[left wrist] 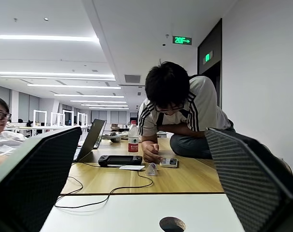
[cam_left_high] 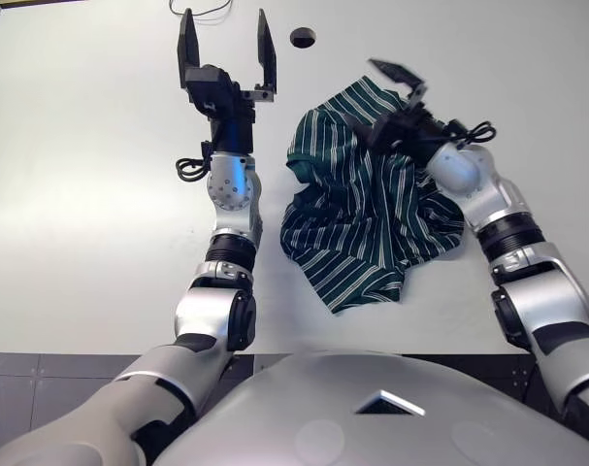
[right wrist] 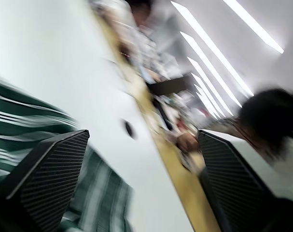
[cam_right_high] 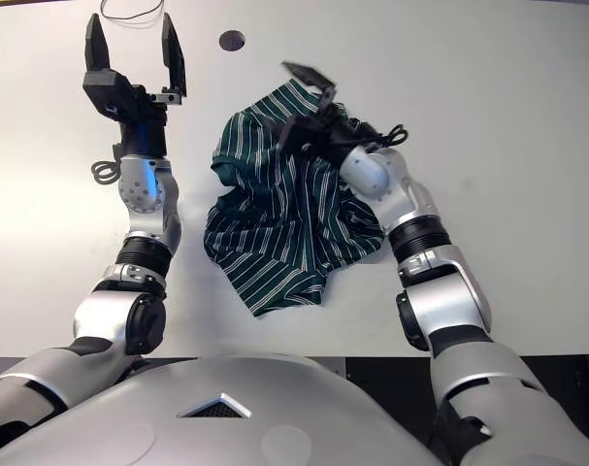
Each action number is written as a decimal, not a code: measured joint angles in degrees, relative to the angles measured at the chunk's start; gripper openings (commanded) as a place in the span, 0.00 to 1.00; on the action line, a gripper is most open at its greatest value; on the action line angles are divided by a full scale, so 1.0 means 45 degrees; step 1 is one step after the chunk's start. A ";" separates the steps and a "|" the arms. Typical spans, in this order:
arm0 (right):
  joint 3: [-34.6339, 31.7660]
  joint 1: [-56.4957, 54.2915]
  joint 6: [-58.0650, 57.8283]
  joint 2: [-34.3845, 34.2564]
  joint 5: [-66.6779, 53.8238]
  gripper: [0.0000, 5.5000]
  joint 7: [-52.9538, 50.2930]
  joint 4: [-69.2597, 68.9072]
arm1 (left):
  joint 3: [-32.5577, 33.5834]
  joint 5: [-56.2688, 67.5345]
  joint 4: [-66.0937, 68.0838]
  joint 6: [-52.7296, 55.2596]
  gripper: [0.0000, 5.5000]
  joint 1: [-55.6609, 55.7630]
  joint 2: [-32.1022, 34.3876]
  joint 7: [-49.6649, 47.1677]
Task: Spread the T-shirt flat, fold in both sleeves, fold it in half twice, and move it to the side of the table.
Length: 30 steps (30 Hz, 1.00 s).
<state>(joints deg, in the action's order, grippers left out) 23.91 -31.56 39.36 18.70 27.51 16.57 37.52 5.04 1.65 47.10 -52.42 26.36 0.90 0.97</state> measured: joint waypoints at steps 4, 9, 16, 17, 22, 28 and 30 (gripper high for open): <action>0.0432 -0.1052 -0.0762 -0.0648 0.0448 0.76 0.0237 0.0438 | 0.0041 -0.0010 -0.0041 -0.0013 0.87 -0.0003 0.0054 0.0000; 0.1676 -0.3497 -0.1878 -0.1365 0.1969 0.76 0.0565 0.3625 | 0.0031 -0.0071 -0.0131 -0.0025 0.87 -0.0025 0.0079 -0.0015; 0.3136 -0.5435 -0.2578 -0.2476 0.3012 0.76 0.0484 0.7222 | -0.0153 -0.0193 -0.0309 -0.0030 0.87 -0.0048 -0.0171 -0.0030; 0.3210 -0.5565 -0.2793 -0.2581 0.3031 0.76 0.0383 0.7460 | -0.0170 -0.0200 -0.0332 -0.0030 0.87 -0.0068 -0.0182 -0.0030; 0.2444 -0.5917 -0.5367 -0.2501 0.2641 0.76 -0.0863 0.8725 | -0.0187 -0.0292 -0.0794 -0.0016 0.87 -0.0335 -0.0170 -0.0027; 0.0225 -0.5217 -0.7988 0.0673 0.1353 0.76 -0.1974 0.9422 | -0.0208 -0.0698 -0.1461 0.0059 0.87 -0.0872 0.0134 -0.0036; -0.0241 -0.4989 -0.8247 0.1038 0.1078 0.76 -0.2168 0.9411 | -0.0239 -0.0921 -0.1729 0.0080 0.87 -0.0978 0.0292 -0.0036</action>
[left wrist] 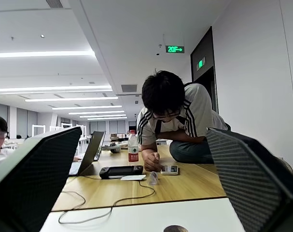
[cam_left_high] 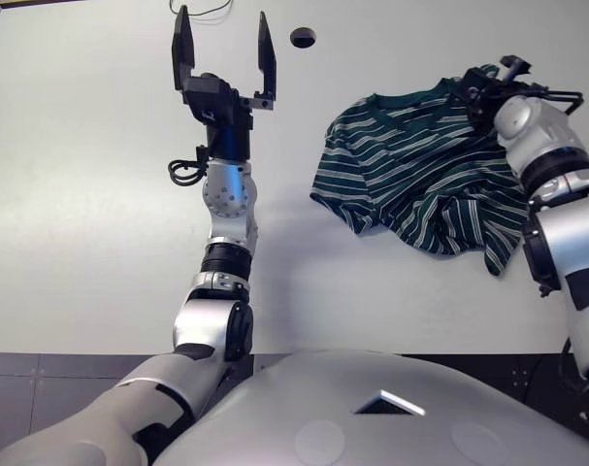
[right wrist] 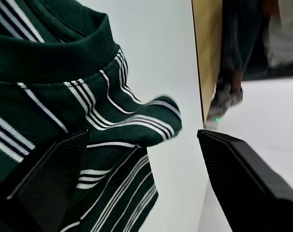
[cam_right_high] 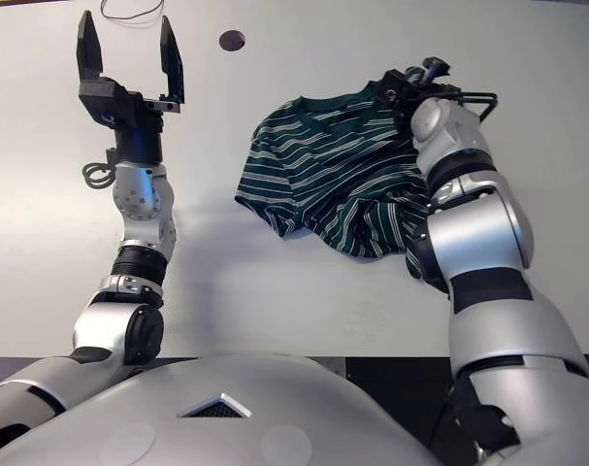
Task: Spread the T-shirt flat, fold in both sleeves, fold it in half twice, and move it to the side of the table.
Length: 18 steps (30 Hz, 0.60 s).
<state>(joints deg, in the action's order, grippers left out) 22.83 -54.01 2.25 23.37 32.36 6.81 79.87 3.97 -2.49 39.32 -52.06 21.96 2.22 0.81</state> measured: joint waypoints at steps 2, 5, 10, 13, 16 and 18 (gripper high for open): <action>-0.0424 0.0187 -0.0133 0.0172 -0.0219 0.76 -0.0236 -0.0022 | -0.0070 -0.0277 -0.0311 0.0029 0.87 -0.0237 0.0280 0.0002; -0.1605 0.0319 0.0220 0.0076 -0.1115 0.76 -0.0691 -0.0020 | -0.0275 -0.1359 -0.0450 0.0430 0.87 -0.0488 0.0892 -0.0169; -0.4717 -0.0093 0.4287 -0.1069 -0.4261 0.76 -0.1957 -0.1333 | -0.2521 -0.6124 0.0724 0.2725 0.87 0.0088 0.2733 -0.1247; -0.5522 0.0238 0.6618 -0.1057 -0.5345 0.76 -0.1993 -0.3913 | -0.4032 -0.7632 0.0987 0.3052 0.87 0.0608 0.3382 -0.0845; -0.5909 0.1981 0.6913 -0.0927 -0.5910 0.76 -0.1715 -0.7609 | -0.4802 -0.7806 0.1192 0.3029 0.87 0.1182 0.3358 -0.0314; -0.6117 0.3435 0.6485 -0.0700 -0.6059 0.76 -0.1511 -1.0272 | -0.5302 -0.7873 0.1335 0.3011 0.87 0.1544 0.3189 0.0009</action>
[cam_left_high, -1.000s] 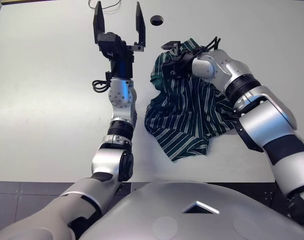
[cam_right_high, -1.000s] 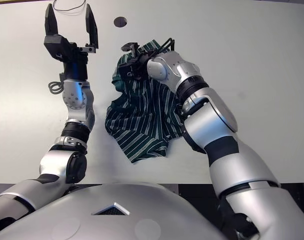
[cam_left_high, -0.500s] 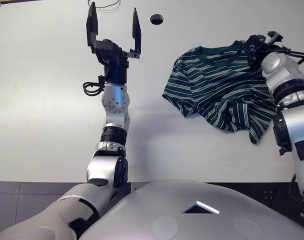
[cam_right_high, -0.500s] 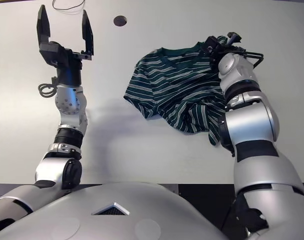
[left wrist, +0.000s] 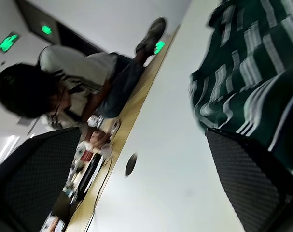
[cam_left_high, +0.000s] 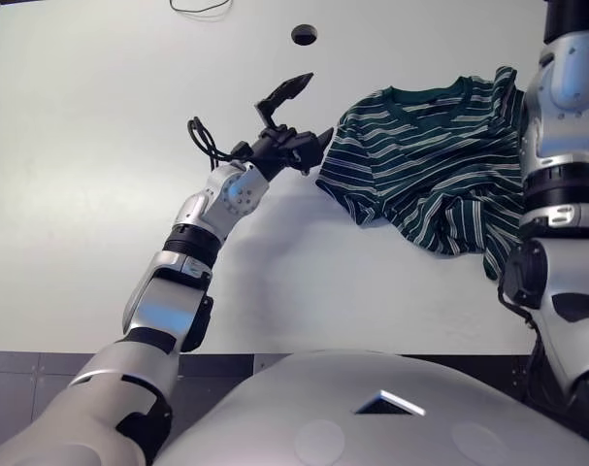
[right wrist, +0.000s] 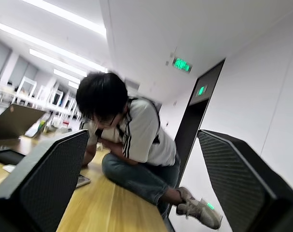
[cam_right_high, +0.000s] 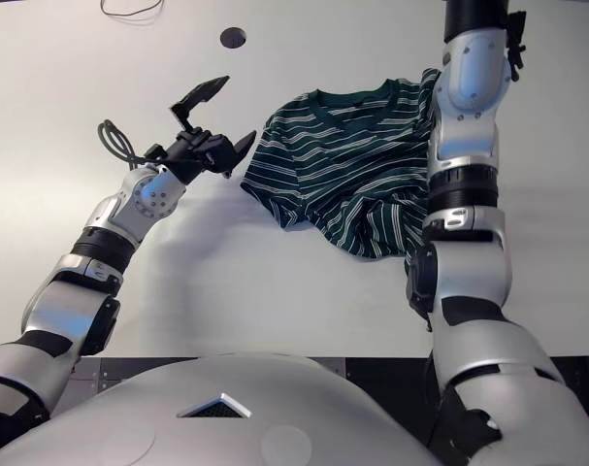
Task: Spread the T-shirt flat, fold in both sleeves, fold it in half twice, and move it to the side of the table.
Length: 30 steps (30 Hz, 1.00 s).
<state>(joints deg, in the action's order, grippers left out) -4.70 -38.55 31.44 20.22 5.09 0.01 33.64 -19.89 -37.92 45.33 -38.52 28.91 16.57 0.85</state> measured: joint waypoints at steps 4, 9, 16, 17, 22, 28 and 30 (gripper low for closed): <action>-0.0364 0.2076 -0.1844 0.0618 0.0005 0.76 0.0426 -0.4824 | -0.1092 -0.0240 0.0180 -0.0110 0.87 0.1242 -0.0348 0.1044; -0.1080 0.3425 -0.3368 0.1258 0.0298 0.76 0.0605 -0.6720 | -0.2902 -0.1216 0.0587 -0.0496 0.87 0.1903 -0.0343 0.2389; -0.0628 0.4830 -0.4189 0.1528 0.0353 0.76 0.1886 -0.9590 | -0.4147 -0.1900 0.2979 -0.0196 0.87 0.3766 -0.0316 0.1517; -0.0599 0.4869 -0.4248 0.1528 0.0365 0.76 0.1935 -0.9589 | -0.4157 -0.1889 0.3411 -0.0040 0.87 0.3933 -0.0342 0.1264; 0.0574 0.5414 -0.3777 0.1812 0.1358 0.76 0.2769 -0.8721 | -0.4804 -0.2660 0.5184 0.1470 0.87 0.4969 0.0178 -0.0386; 0.1356 0.6352 -0.2603 0.2560 0.2720 0.76 0.2964 -0.7321 | -0.5408 -0.3573 0.6673 0.3510 0.87 0.5482 0.1804 -0.1367; 0.1443 0.6362 -0.2457 0.2582 0.2831 0.76 0.2965 -0.7219 | -0.5391 -0.3581 0.6872 0.3795 0.87 0.5506 0.1809 -0.1496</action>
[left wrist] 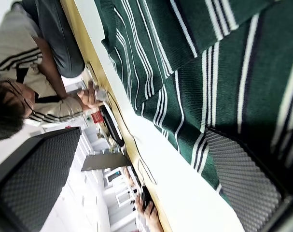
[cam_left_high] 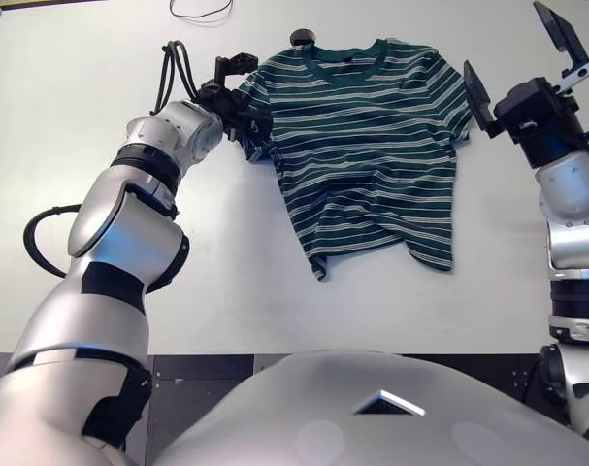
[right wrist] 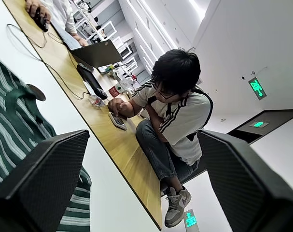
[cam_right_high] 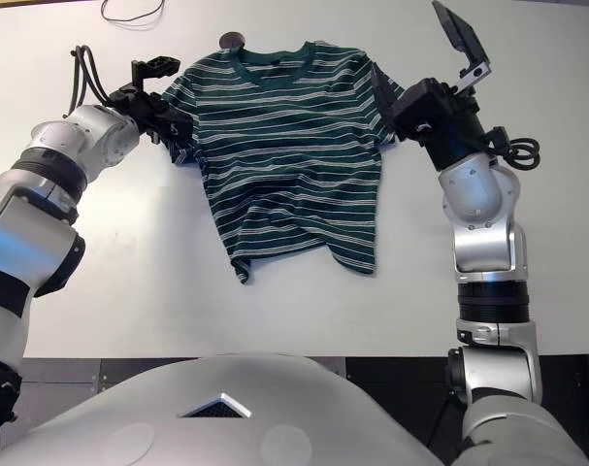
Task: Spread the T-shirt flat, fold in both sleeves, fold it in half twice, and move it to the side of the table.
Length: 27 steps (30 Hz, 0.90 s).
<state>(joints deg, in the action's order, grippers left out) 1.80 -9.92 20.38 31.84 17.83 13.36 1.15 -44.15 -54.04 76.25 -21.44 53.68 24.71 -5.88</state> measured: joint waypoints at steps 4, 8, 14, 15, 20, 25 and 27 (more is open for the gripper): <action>0.0242 0.0133 0.0211 0.0075 0.0137 0.76 0.0154 0.0128 | 0.0419 0.0387 0.0147 -0.0255 0.87 0.0146 0.0159 -0.0585; 0.0943 0.1106 0.0798 0.0324 0.0249 0.76 0.0935 -0.0247 | 0.1491 0.1218 -0.0426 -0.1105 0.87 0.0680 0.0277 -0.3103; 0.1690 0.4124 0.2800 0.2773 -0.0572 0.76 0.3670 -0.2234 | 0.3995 0.4233 -0.4493 -0.4509 0.87 -0.1198 0.2066 -0.4267; 0.1318 0.4517 0.2873 0.3242 -0.0685 0.76 0.3894 -0.2390 | 0.4246 0.4940 -0.5796 -0.5082 0.87 -0.2354 0.2226 -0.3733; 0.0917 0.4917 0.2803 0.4067 0.0271 0.76 0.4231 -0.1992 | 0.5567 0.7052 -1.0607 -0.5099 0.87 -0.7126 0.2600 -0.1957; 0.2160 0.4014 0.3285 0.3883 0.1470 0.76 0.3898 -0.0012 | 0.6790 0.8088 -1.3376 -0.4433 0.87 -0.9107 0.2587 -0.0936; 0.2400 0.3763 0.3551 0.3892 0.1555 0.76 0.3721 0.0382 | 0.6980 0.8095 -1.3980 -0.4251 0.87 -0.9613 0.2441 -0.0571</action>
<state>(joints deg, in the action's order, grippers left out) 12.60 7.01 36.36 49.35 24.83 30.10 2.87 -12.74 -17.61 13.34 -40.57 10.42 35.69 -8.45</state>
